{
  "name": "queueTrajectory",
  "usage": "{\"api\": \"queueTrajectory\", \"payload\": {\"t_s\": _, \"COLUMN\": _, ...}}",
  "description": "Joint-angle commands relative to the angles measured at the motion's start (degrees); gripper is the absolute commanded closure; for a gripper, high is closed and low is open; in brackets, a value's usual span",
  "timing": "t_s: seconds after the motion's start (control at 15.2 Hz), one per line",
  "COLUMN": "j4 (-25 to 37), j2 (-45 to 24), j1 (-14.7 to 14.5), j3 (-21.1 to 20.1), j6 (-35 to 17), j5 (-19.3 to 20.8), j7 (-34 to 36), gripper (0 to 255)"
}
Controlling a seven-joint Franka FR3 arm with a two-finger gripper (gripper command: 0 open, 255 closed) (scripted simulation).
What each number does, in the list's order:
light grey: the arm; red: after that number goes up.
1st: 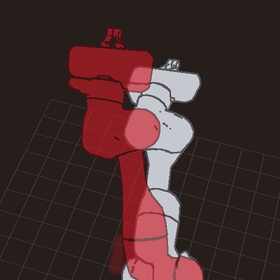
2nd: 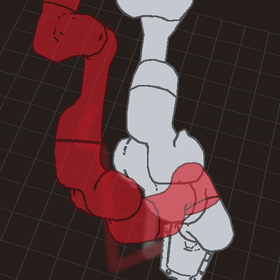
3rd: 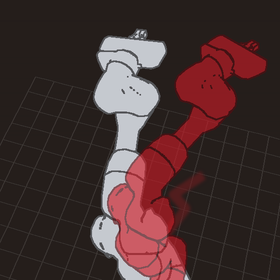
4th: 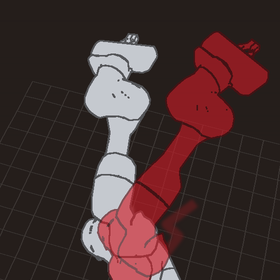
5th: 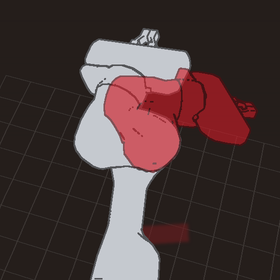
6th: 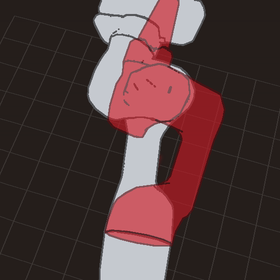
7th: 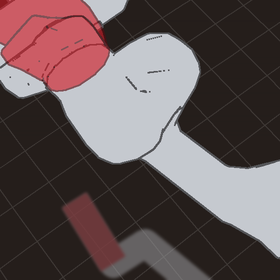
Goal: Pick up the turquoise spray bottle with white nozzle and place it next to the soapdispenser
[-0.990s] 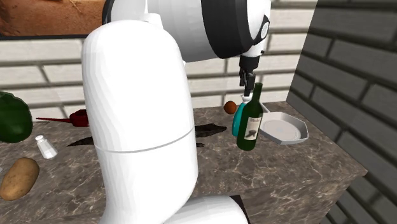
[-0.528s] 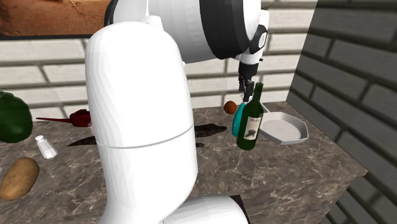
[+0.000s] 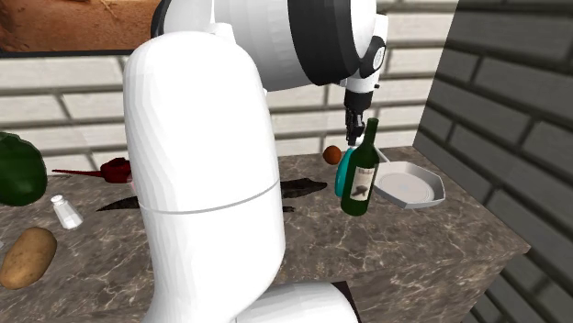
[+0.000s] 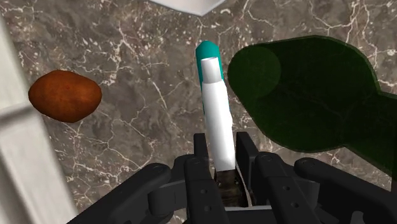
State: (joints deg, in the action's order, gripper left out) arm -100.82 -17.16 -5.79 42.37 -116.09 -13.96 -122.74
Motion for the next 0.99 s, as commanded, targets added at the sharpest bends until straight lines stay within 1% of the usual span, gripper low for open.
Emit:
{"api": "queueTrajectory", "payload": {"t_s": 0.0, "j4": 0.0, "j2": 0.0, "j1": 0.0, "j3": 0.0, "j6": 0.0, "j5": 0.0, "j7": 0.0, "gripper": 255}}
{"api": "queueTrajectory", "payload": {"t_s": 0.4, "j4": 0.0, "j2": 0.0, "j1": 0.0, "j3": 0.0, "j6": 0.0, "j5": 0.0, "j7": 0.0, "gripper": 255}}
{"api": "queueTrajectory", "payload": {"t_s": 0.92, "j4": 4.4, "j2": 1.5, "j1": -0.2, "j3": 0.6, "j6": 5.5, "j5": 1.5, "j7": 1.1, "gripper": 255}}
